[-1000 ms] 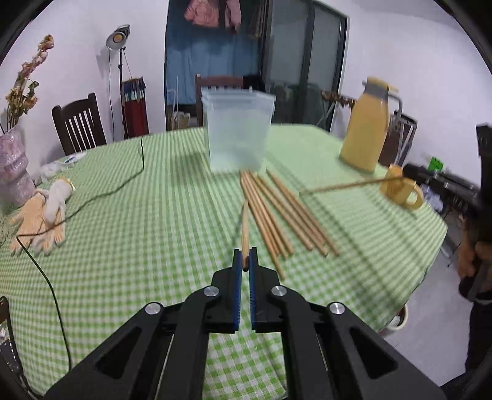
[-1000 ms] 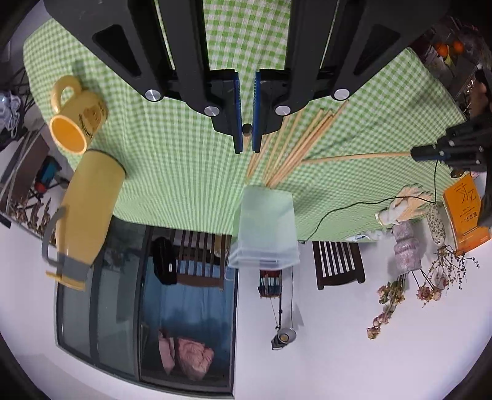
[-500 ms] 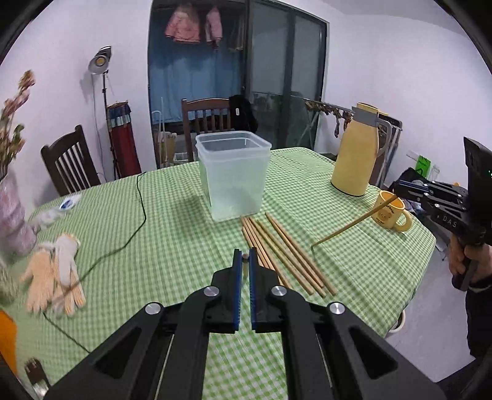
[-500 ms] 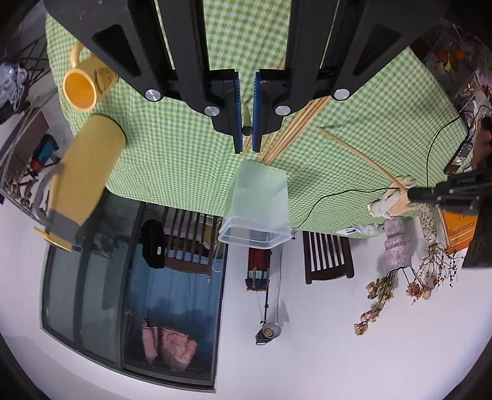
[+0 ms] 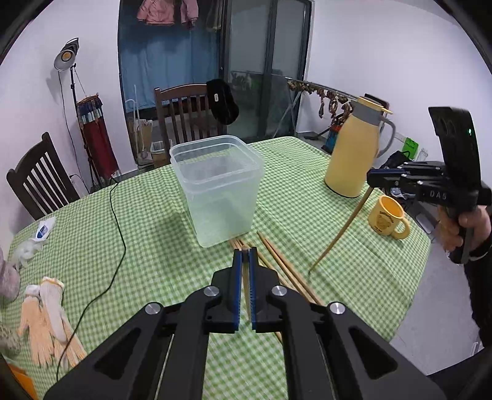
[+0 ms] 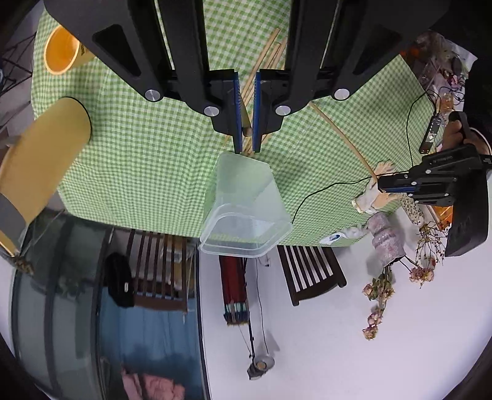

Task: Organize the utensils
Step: 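Lower the chopstick into the clear container and open the left tool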

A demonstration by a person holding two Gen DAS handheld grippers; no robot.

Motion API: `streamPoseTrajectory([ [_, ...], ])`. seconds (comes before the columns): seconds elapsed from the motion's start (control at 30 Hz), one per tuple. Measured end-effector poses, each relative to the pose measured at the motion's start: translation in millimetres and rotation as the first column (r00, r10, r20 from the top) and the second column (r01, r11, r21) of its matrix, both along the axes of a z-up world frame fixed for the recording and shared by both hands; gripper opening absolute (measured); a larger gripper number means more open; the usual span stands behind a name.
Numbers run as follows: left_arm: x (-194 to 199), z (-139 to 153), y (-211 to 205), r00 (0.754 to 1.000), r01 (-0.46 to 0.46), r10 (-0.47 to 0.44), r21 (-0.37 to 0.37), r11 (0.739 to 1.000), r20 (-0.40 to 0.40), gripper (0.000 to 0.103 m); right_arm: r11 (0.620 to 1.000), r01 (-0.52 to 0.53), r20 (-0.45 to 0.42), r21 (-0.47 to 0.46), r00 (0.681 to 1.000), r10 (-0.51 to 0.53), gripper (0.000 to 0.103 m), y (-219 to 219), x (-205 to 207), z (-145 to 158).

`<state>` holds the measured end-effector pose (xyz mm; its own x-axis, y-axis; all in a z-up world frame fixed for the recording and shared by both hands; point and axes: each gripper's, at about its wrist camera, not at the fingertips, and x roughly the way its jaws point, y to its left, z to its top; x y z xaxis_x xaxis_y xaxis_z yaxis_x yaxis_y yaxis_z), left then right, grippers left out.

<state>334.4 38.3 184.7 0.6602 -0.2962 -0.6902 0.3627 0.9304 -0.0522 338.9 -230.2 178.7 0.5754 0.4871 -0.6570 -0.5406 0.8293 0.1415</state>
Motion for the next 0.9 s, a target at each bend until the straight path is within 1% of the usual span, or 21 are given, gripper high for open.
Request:
streamPoseTrajectory([
  [0.2,19,1,-5,1.0,0.026,-0.026,0.004,1.0,-0.011,0.001,0.999,-0.015,-0.04,0.032,0.999,0.017,0.006,1,22,0],
  [0.37,35,4,-3,0.999,0.034,-0.034,-0.002,0.999,-0.016,0.001,1.0,-0.021,-0.039,0.004,0.999,0.022,0.006,8,38,0],
  [0.43,44,6,1,0.999,0.035,-0.035,-0.019,0.999,-0.026,0.001,1.0,-0.028,-0.049,-0.003,0.998,0.028,0.006,11,44,1],
  [0.5,50,16,5,0.999,0.047,-0.048,-0.053,0.997,-0.015,0.001,0.999,-0.045,-0.058,-0.008,0.997,0.044,0.006,15,50,5],
  [0.57,50,42,9,0.995,0.085,-0.081,-0.071,0.994,0.054,0.001,0.998,-0.06,-0.02,-0.011,0.998,0.06,0.006,19,55,19],
  [0.6,49,51,10,0.993,0.093,-0.087,-0.079,0.993,0.076,0.001,0.998,-0.069,0.01,0.007,0.998,0.069,0.006,19,56,32],
  [0.63,47,69,11,0.988,0.105,-0.095,-0.082,0.991,0.123,0.001,0.997,-0.072,0.03,0.02,0.997,0.071,0.006,19,58,41],
  [0.7,47,98,13,0.978,0.111,-0.095,-0.078,0.991,0.188,0.001,0.995,-0.074,0.106,0.061,0.992,0.067,0.006,15,61,75],
  [0.73,50,117,14,0.97,0.109,-0.089,-0.077,0.991,0.227,0.001,0.994,-0.073,0.139,0.079,0.988,0.062,0.006,13,63,91],
  [0.77,53,132,17,0.963,0.103,-0.078,-0.086,0.991,0.257,0.001,0.991,-0.072,0.19,0.109,0.981,0.05,0.006,10,65,114],
  [0.8,56,143,19,0.958,0.102,-0.071,-0.098,0.99,0.276,0.001,0.989,-0.073,0.218,0.132,0.975,0.043,0.006,9,69,128],
  [0.83,62,158,24,0.952,0.095,-0.054,-0.122,0.988,0.302,0.001,0.986,-0.077,0.237,0.15,0.971,0.04,0.006,8,72,139],
  [0.9,75,175,31,0.943,0.075,-0.02,-0.154,0.985,0.332,0.001,0.98,-0.077,0.269,0.183,0.963,0.025,0.006,11,84,159],
])
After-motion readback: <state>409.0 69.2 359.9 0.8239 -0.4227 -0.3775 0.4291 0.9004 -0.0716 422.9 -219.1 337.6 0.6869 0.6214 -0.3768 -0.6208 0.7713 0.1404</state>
